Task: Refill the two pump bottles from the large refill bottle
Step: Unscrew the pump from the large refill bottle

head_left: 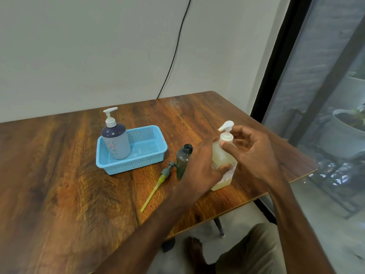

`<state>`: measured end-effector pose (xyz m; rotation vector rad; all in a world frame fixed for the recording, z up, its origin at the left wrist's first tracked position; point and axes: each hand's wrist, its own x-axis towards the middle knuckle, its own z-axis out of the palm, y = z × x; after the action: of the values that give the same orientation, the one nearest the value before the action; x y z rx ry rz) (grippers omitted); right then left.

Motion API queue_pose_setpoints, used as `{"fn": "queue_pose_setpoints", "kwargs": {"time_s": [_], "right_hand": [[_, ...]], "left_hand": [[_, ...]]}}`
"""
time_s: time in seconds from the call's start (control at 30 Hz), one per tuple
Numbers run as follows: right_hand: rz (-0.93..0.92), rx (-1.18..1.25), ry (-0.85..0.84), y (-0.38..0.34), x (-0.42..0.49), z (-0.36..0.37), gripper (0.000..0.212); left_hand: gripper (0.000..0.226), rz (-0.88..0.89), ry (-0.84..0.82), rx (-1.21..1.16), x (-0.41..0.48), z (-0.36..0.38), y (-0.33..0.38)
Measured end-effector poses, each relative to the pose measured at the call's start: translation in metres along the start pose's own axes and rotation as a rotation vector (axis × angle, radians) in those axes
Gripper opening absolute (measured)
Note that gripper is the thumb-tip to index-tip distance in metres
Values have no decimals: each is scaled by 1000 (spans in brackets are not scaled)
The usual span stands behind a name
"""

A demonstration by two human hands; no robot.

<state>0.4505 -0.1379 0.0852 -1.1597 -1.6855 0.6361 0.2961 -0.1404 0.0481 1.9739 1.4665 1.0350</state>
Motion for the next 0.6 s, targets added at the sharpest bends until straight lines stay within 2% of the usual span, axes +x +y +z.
{"fn": "queue_pose_setpoints", "kwargs": {"time_s": [0.17,0.33,0.47,0.6], "right_hand": [[-63,-10,165,-11,4,-11,30],[-3,-170,22,-4,1,-9,30],[-47,-140,207,-6,-6,-4,31],[-32,-180,48,-13,-2,-4,26]], "left_hand": [[82,4,-1,19,-2,-1,-1],[82,2,10,17,-2,0,0],[82,-4,-3,19,-3,0,1],[81,4,2,8,-3,-1,0]]}}
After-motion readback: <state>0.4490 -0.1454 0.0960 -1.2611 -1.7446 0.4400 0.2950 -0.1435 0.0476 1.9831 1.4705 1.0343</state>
